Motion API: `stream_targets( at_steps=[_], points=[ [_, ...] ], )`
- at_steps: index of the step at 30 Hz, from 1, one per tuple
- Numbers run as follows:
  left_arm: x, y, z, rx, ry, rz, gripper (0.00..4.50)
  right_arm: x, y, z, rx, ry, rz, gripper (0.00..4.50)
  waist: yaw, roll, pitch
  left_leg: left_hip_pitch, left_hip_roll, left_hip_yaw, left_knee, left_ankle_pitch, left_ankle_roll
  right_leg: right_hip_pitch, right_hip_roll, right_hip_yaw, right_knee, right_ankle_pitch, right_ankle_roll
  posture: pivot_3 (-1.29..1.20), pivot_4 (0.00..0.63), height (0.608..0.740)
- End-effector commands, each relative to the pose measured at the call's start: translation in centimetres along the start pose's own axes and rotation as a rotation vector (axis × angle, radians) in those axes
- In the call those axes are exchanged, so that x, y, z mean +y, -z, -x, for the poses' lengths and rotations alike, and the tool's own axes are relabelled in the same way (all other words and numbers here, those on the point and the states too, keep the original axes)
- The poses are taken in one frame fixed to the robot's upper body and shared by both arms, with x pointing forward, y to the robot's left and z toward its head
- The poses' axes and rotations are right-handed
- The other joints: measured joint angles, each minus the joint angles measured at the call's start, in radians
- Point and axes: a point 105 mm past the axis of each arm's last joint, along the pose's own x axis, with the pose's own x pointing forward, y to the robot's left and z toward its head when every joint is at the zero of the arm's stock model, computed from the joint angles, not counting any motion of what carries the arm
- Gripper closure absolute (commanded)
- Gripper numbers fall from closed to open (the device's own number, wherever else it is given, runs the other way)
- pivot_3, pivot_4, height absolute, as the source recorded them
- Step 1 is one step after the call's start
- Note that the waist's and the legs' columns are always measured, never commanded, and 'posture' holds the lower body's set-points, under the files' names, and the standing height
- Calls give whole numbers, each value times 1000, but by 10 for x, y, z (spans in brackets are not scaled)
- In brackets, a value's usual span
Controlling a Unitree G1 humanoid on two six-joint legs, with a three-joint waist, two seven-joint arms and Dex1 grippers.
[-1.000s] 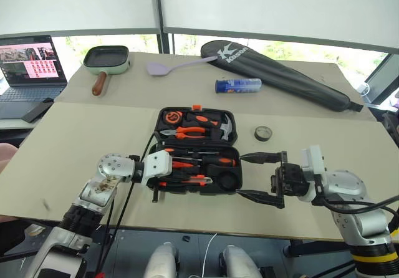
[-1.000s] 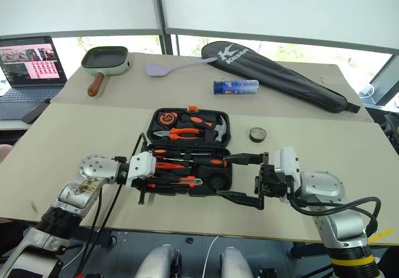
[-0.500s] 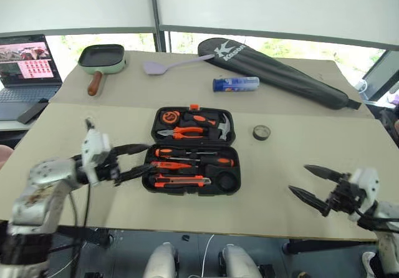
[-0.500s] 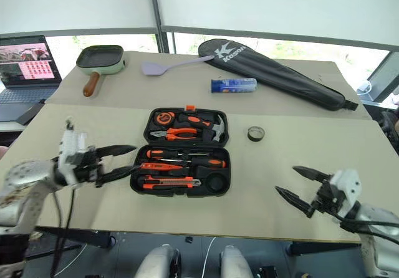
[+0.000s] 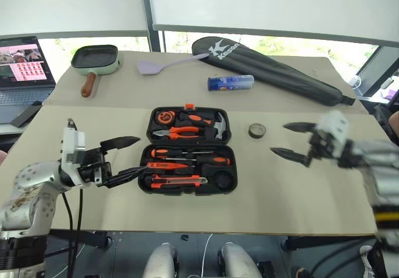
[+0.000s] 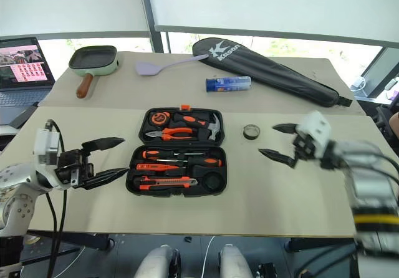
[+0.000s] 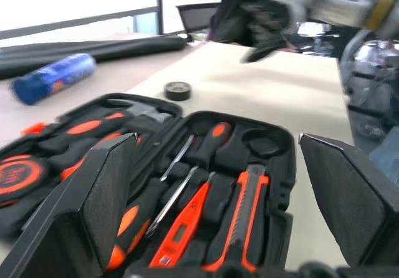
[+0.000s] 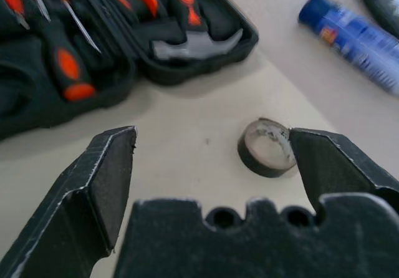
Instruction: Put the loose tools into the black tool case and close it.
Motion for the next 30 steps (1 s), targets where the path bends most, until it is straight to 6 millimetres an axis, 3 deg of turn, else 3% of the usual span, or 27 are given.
stream_targets(
  at_steps=[1, 8, 11, 15, 18, 21, 22, 24, 27, 30],
  points=[
    [1, -7, -10, -10, 23, -47, 33, -2, 11, -20, 166, -90, 38, 0, 4, 0, 0, -1, 0, 0, 0, 0, 0, -1, 0, 0, 0, 0, 0, 0, 150, 740],
    [-1, -7, -15, -13, 21, -75, 33, -15, 7, -55, 289, -117, 95, 0, -3, 0, 0, -14, -1, 1, 0, 0, 0, -14, -1, 0, 1, 0, 0, 0, 150, 740],
    [-5, -4, -11, -5, 12, -72, 0, -18, 8, -61, 312, -109, 111, 741, -4, 0, 0, -16, -1, 1, 0, 0, 0, -17, -1, 0, 2, 1, 0, 0, 150, 740],
    [-7, -1, -8, 3, 8, -70, 0, -20, 9, -68, 314, -101, 107, 2244, -6, 0, 0, -15, 0, 1, 0, 0, 0, -16, -1, 0, 2, 1, 0, 0, 150, 740],
    [-7, -2, -6, 2, 13, -77, 0, -23, 10, -66, 313, -92, 105, 3069, -7, 0, 0, -14, 0, 1, 0, 0, -1, -16, -1, 0, 3, 1, 0, 0, 150, 740],
    [-10, -6, -5, -20, 35, -84, 0, -25, -2, -61, 248, -116, 130, 4166, -5, 0, 0, -14, -1, 1, 0, 1, -1, -16, -1, 0, 4, 1, 0, 0, 150, 740],
    [-13, -7, -4, -23, 53, -91, 0, -22, -15, -57, 187, -165, 156, 4465, -5, 0, 0, -14, -1, 1, 0, 1, -1, -16, -1, 0, 4, 1, 0, 0, 150, 740],
    [-16, -8, -2, -22, 72, -99, 0, -16, -28, -51, 122, -225, 189, 4465, -6, 1, 1, -15, 0, 2, 0, 1, -1, -17, -1, 0, 4, 1, 0, 0, 150, 740],
    [-27, 4, 7, 60, 146, -131, 0, 30, -81, -34, -90, -493, 217, 4465, -8, 1, 1, -15, 0, 1, 0, 1, -1, -18, -1, 0, 5, 1, 0, 0, 150, 740],
    [-36, 15, 12, 118, 206, -150, 0, 75, -95, -24, -120, -651, 178, 4465, -10, 1, 1, -14, 2, -4, 0, 0, -1, -18, 0, 0, 8, 1, -1, 0, 150, 740]
  ],
)
